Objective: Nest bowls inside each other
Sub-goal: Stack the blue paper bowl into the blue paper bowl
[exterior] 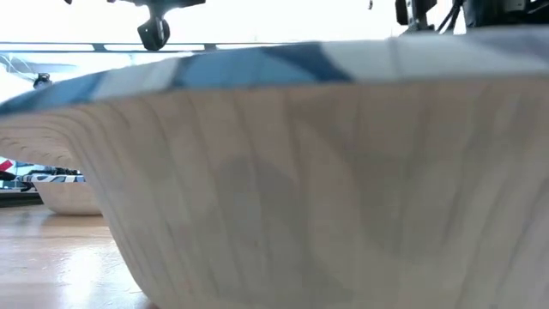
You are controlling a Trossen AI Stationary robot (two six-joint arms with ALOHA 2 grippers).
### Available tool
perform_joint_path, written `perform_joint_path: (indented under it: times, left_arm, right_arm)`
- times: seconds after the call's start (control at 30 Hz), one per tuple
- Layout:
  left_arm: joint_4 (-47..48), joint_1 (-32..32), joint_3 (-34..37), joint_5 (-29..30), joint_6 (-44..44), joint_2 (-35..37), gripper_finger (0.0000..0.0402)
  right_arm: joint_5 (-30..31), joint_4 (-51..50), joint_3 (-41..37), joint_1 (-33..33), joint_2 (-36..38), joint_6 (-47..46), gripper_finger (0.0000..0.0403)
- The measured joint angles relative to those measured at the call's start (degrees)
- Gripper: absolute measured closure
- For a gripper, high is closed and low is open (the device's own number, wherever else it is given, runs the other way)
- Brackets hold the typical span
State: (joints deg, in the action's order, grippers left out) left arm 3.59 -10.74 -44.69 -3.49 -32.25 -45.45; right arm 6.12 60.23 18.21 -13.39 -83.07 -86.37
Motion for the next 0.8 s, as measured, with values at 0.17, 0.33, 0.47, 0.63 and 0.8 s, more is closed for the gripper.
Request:
perform_joint_path:
  times: [0.17,0.33,0.47,0.63,0.8]
  left_arm:
    - [-0.03,0.00,0.00,-0.77,-0.04,-0.04,0.0395]
    - [0.02,0.00,0.00,-2.12,-0.35,-0.13,0.0395]
    - [0.01,0.04,0.00,-3.07,-0.44,-0.11,0.0395]
    - [-0.04,0.04,-0.02,-4.25,-0.50,0.08,0.0395]
    - [-0.01,0.04,-0.02,-4.71,-0.57,0.17,0.0395]
  right_arm:
    - [-0.10,3.83,3.85,0.00,-8.08,0.49,0.0394]
    - [-0.88,5.34,7.32,0.00,-13.92,-2.21,0.0394]
    - [-1.63,5.13,8.64,0.00,-17.10,-6.17,0.0394]
    - [-1.61,4.69,8.75,0.00,-16.70,-5.88,0.0394]
    - [-1.42,0.85,8.40,0.02,-12.70,-3.64,0.0394]
